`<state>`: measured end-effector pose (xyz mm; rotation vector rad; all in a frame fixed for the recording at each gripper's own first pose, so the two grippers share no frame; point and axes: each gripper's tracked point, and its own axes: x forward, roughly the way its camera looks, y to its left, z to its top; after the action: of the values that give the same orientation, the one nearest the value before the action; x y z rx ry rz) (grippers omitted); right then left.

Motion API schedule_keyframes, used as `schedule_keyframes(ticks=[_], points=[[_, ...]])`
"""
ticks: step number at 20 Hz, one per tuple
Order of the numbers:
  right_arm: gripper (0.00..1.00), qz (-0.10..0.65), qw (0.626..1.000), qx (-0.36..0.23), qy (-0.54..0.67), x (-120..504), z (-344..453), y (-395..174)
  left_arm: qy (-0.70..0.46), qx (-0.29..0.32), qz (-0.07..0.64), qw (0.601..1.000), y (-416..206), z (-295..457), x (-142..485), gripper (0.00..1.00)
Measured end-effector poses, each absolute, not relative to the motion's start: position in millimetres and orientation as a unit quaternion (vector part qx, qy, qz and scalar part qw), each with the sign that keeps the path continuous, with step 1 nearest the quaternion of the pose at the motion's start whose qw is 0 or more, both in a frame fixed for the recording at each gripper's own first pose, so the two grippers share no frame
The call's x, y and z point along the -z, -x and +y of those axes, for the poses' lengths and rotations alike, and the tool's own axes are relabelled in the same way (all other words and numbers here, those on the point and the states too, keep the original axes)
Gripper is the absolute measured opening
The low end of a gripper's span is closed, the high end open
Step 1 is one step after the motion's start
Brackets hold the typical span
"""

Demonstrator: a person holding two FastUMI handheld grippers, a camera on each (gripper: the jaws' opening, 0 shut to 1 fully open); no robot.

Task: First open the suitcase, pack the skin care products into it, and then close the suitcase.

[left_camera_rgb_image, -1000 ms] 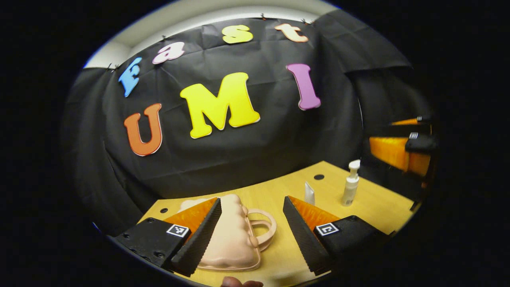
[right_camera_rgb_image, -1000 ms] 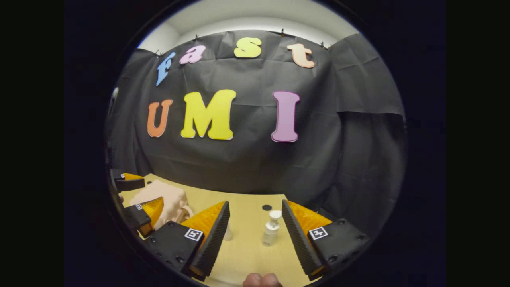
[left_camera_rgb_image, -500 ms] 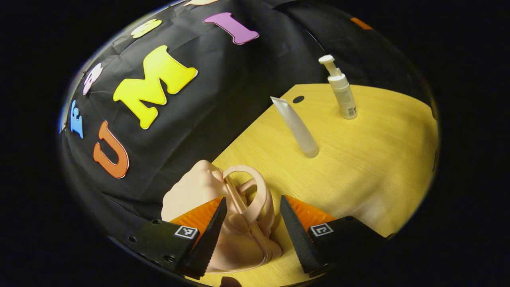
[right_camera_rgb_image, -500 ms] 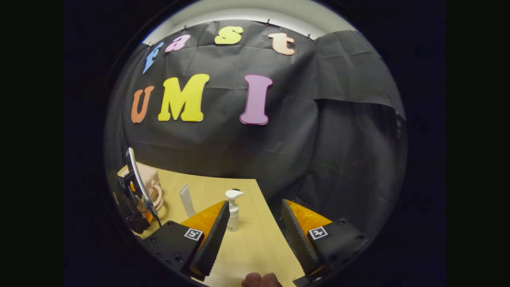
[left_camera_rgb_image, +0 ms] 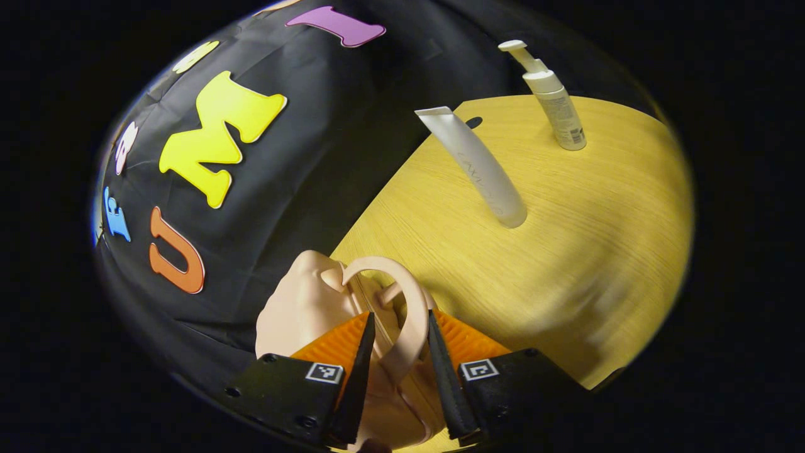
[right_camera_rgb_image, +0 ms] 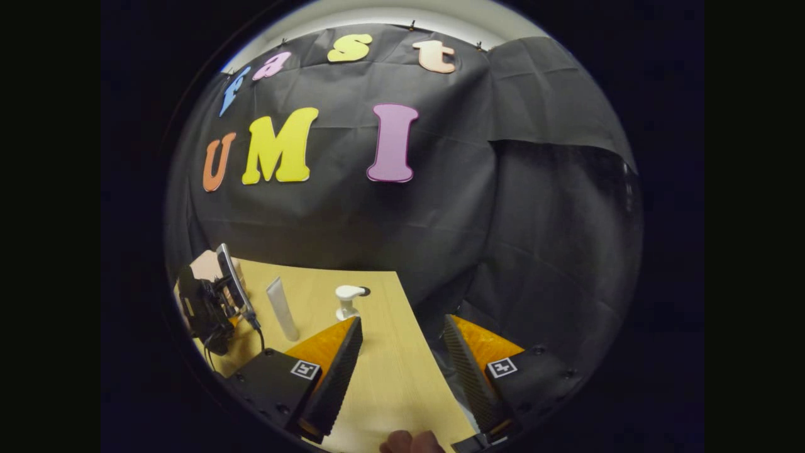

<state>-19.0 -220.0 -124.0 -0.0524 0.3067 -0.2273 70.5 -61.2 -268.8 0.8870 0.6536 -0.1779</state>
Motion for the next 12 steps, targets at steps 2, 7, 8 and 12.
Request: schedule_keyframes(ticks=[2,7,8,12], points=[[0.77,0.154,0.982,0.107,0.025,127,-220,18,-0.424,0.084,0.325,0.841,-72,-62,275,0.48],[0.78,0.146,0.984,0.097,0.029,122,-221,17,-0.424,0.079,0.335,0.838,-73,-64,276,0.32],[0.78,0.142,0.984,0.1,0.028,119,-221,18,-0.425,0.082,0.333,0.838,-74,-65,274,0.3],[0.78,0.135,0.985,0.107,0.025,115,-213,21,-0.408,0.089,0.318,0.851,-73,-68,258,0.14]])
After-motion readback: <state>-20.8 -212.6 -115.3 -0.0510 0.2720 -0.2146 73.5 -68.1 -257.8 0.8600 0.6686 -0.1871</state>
